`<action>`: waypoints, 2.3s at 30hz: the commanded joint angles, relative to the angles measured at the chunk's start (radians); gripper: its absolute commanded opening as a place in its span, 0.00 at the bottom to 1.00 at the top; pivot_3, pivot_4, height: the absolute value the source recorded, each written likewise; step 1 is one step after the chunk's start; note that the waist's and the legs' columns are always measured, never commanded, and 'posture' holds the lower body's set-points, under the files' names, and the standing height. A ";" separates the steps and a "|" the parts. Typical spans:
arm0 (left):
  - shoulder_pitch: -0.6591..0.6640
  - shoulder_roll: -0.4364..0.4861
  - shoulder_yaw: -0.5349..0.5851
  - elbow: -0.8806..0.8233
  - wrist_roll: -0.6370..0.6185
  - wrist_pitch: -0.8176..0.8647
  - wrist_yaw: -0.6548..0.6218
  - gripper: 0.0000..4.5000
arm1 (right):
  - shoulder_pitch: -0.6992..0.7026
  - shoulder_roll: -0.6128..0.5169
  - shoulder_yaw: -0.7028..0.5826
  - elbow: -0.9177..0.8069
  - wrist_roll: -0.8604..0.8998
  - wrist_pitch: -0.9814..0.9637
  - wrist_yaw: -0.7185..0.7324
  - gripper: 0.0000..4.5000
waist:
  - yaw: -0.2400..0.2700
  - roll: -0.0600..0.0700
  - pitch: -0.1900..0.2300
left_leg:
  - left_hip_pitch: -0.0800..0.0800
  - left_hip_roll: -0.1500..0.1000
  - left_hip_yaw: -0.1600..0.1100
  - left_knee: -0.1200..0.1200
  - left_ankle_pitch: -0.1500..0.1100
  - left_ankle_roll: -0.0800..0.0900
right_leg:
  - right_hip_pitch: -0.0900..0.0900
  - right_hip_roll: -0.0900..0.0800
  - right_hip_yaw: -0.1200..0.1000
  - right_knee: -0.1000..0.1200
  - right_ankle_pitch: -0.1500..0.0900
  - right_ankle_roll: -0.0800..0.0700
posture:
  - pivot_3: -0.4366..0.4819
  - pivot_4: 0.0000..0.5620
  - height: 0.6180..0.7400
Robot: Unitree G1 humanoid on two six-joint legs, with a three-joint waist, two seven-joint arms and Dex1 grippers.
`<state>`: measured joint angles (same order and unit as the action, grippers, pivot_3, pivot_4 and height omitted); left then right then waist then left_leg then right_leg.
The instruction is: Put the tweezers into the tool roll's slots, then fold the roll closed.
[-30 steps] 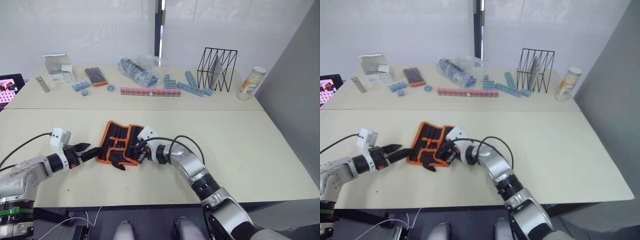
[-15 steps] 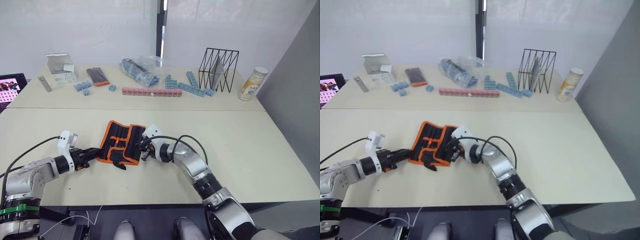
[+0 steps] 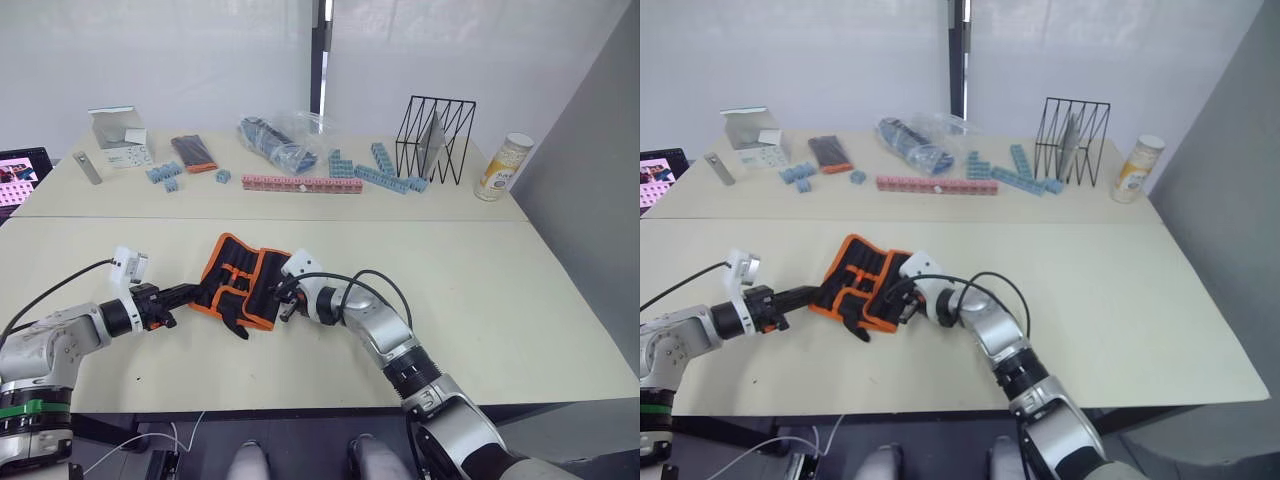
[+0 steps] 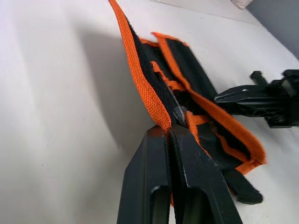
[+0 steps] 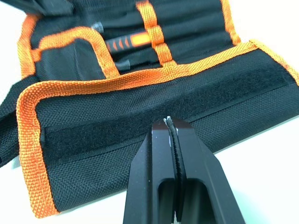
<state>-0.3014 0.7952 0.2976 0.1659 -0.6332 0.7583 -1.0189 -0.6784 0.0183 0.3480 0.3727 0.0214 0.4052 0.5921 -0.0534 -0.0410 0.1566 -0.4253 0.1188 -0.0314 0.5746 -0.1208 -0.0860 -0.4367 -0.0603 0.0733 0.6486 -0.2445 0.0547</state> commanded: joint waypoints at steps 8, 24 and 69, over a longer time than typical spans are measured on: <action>-0.173 -0.077 -0.151 -0.108 0.004 0.042 0.025 0.01 | 0.056 0.002 0.062 -0.010 -0.055 0.067 -0.022 0.00 | -0.002 0.000 0.000 | 0.001 0.000 0.000 0.000 0.000 0.000 | 0.001 0.000 0.000 0.000 0.000 0.000 | 0.48 0.27 1.00; -0.165 -0.078 -0.434 -0.028 0.310 -0.098 0.040 0.01 | 0.051 -0.006 0.035 -0.047 -0.055 0.086 -0.034 0.00 | -0.004 0.000 -0.001 | 0.005 0.000 0.000 0.000 0.000 0.000 | 0.006 0.000 0.001 0.000 -0.003 -0.004 | 0.48 0.27 1.00; -0.206 0.064 -0.238 0.011 0.137 -0.177 -0.313 0.64 | -0.128 0.034 -0.003 0.280 -0.078 -0.006 -0.042 0.00 | -0.017 0.006 -0.001 | 0.010 0.000 0.000 -0.003 -0.002 -0.003 | 0.010 0.000 0.002 -0.002 -0.007 -0.007 | 0.48 0.27 1.00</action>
<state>-0.4895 0.8650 0.0429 0.1624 -0.4774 0.5948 -1.3110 -0.8430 0.0518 0.3218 0.6161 -0.0336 0.3558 0.5443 -0.0704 -0.0353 0.1553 -0.4155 0.1188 -0.0314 0.5719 -0.1229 -0.0883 -0.4271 -0.0599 0.0747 0.6463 -0.2517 0.0478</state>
